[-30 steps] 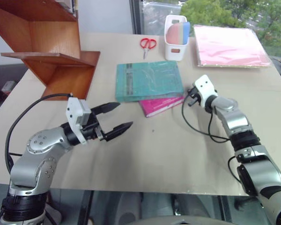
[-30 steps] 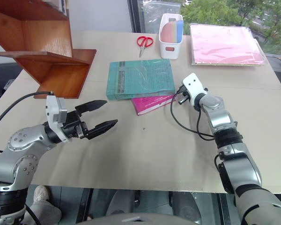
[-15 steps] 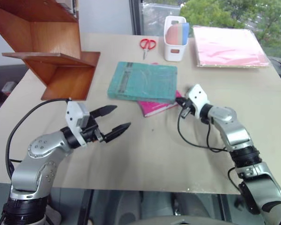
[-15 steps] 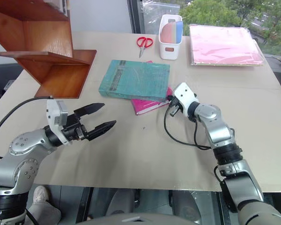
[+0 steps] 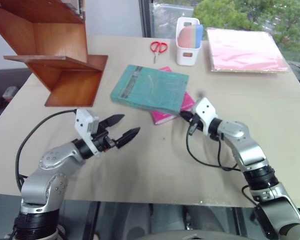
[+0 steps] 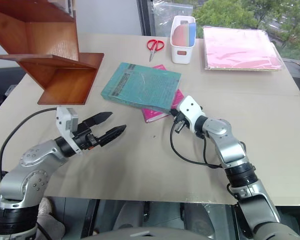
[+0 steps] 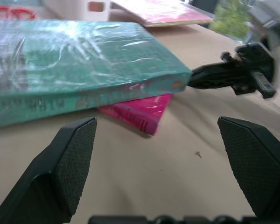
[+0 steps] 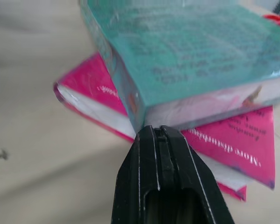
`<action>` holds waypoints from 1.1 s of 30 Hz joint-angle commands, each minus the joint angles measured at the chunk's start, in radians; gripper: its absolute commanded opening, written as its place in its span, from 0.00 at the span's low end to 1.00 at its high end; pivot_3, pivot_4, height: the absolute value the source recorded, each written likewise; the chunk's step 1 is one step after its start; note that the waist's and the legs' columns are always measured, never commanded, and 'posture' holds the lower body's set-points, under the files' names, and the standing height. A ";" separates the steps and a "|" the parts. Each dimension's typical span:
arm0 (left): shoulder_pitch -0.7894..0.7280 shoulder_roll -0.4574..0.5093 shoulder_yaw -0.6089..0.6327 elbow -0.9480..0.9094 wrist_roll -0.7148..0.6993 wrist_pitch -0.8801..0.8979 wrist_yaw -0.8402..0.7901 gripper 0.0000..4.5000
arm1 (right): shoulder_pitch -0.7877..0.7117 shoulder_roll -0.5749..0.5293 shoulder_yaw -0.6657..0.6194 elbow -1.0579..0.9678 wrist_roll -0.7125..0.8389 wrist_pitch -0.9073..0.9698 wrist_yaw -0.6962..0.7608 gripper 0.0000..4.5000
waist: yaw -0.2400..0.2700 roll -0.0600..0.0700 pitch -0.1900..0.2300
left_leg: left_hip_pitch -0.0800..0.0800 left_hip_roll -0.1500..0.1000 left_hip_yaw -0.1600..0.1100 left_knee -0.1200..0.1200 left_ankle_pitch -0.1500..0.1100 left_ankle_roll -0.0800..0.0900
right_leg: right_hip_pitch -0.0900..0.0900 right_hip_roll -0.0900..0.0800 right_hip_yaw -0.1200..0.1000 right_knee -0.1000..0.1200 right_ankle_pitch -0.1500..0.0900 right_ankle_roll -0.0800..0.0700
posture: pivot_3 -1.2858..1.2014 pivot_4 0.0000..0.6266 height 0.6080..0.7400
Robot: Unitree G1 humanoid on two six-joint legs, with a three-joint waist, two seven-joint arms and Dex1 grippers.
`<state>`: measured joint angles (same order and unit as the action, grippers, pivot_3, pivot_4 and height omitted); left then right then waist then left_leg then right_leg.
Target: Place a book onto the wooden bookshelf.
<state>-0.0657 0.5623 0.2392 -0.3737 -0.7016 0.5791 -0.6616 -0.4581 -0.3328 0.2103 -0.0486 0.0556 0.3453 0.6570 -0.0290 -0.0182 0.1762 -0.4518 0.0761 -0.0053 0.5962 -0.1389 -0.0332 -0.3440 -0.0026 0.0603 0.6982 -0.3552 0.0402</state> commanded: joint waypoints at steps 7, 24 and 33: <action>-0.147 -0.318 0.095 0.101 -0.292 0.255 0.445 1.00 | 0.297 -0.169 -0.210 -0.468 0.210 0.092 0.076 0.54 | 0.025 -0.001 0.000 | -0.002 -0.002 -0.003 0.002 0.000 0.000 | 0.002 -0.001 -0.003 -0.001 0.000 0.000 | 0.52 0.24 1.00; -0.439 -0.547 0.239 0.509 -0.468 0.221 0.684 1.00 | 0.328 -0.223 -0.283 -0.664 0.337 0.070 0.037 0.99 | 0.023 -0.002 -0.001 | 0.002 -0.002 -0.005 0.005 0.000 0.000 | 0.006 0.000 -0.004 -0.001 0.000 0.001 | 0.52 0.24 1.00; -0.522 -0.580 0.269 0.701 -0.485 0.189 0.623 1.00 | 0.327 -0.252 -0.275 -0.668 0.331 0.065 0.035 0.99 | 0.027 -0.002 -0.001 | 0.002 -0.002 -0.005 0.005 0.000 0.000 | 0.007 0.000 -0.005 -0.001 0.000 0.001 | 0.52 0.24 1.00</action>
<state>-0.5701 0.0107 0.5011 0.2695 -1.1740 0.7855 -0.0256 -0.1233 -0.5697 -0.0544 -0.6716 0.3803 0.4304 0.6929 -0.0024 -0.0198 0.1754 -0.4497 0.0736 -0.0110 0.6012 -0.1375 -0.0353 -0.3367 -0.0028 0.0551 0.6973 -0.3550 0.0409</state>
